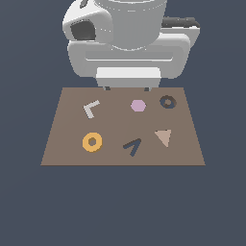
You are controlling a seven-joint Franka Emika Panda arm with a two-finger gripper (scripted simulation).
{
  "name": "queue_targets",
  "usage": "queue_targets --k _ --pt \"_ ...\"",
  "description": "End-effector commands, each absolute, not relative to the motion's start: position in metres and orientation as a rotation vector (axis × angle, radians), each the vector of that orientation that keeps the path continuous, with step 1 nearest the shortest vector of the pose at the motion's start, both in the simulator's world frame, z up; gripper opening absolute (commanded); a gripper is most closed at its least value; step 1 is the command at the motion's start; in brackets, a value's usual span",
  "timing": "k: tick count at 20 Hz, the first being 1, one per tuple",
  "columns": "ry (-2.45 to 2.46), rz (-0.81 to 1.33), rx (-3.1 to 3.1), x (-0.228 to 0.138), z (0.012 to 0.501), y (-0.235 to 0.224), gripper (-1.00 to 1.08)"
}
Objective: Insert a designated object into the corresponding slot on a board.
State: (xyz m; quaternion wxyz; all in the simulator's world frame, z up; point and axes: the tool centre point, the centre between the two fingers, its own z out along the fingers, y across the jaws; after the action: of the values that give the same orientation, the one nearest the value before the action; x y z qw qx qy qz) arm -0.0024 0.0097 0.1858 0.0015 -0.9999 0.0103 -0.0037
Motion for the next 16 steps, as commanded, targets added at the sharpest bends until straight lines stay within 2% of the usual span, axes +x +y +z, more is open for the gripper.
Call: queue_targets --k 1,9,16 --pt "0.032 -0.011 -3.138 -0.002 0.186 0.010 1.00" --pt "0.104 -0.011 -3.138 0.007 0.174 0.003 1.00" --pt "0.286 -0.009 -3.129 0.029 0.145 -0.015 1.00"
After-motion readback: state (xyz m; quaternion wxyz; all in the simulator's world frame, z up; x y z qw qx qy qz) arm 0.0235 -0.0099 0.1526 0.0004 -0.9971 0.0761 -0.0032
